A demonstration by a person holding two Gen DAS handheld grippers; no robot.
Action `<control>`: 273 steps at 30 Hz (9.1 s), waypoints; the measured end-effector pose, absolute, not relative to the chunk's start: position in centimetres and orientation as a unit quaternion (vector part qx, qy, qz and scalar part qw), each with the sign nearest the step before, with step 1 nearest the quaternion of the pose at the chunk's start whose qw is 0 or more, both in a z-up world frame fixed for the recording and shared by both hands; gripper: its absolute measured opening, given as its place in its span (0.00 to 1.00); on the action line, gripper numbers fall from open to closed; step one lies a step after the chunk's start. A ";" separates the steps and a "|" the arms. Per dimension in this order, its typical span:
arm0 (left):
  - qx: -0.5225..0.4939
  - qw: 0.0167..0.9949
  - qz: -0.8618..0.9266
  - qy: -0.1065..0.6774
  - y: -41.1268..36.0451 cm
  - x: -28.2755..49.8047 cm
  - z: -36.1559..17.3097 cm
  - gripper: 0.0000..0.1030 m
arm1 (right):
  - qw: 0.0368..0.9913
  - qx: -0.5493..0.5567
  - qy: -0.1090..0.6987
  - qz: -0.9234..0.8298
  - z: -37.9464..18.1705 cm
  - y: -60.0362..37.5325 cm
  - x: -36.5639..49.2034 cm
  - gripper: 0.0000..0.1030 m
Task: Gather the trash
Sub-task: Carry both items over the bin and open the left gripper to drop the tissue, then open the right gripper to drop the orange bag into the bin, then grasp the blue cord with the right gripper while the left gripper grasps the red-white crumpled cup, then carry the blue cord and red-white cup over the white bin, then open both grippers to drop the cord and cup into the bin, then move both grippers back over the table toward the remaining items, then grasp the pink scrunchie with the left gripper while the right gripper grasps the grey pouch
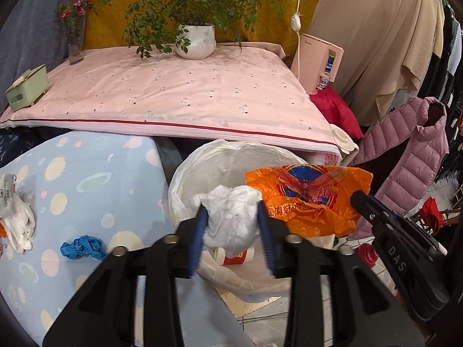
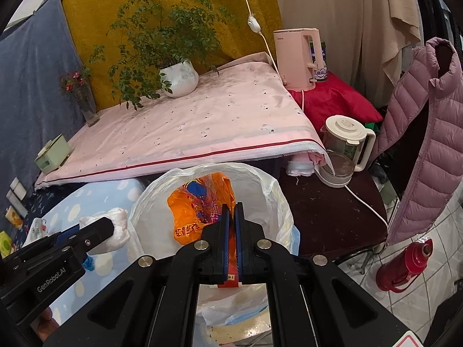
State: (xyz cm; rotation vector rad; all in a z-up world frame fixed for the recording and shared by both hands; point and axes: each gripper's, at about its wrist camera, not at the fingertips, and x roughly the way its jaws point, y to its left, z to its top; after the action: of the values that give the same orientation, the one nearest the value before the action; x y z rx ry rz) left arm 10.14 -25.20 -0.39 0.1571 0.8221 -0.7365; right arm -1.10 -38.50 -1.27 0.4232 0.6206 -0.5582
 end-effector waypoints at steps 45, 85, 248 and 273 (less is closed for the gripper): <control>0.016 0.892 -0.215 0.398 -11.5 12.8 -2.1 0.80 | 0.909 0.164 0.339 -0.180 -1.8 -27.2 3.9 0.57; -0.068 0.900 0.033 0.429 17.3 22.8 -8.3 0.91 | 0.886 0.150 0.431 -0.082 -10.4 -15.6 17.7 0.67; -0.058 0.901 -0.154 0.402 1.7 17.0 -2.9 0.73 | 0.920 0.148 0.354 -0.083 -2.4 -17.5 9.4 0.56; -0.107 0.892 -0.023 0.439 19.0 25.8 -7.7 0.85 | 0.923 0.095 0.373 0.017 -2.6 -3.4 21.4 0.56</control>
State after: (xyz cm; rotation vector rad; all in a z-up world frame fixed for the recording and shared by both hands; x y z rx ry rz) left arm 25.82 19.03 -7.71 -0.2228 0.9100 -0.0473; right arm 21.44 -3.39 -2.57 0.1957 0.7662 0.0346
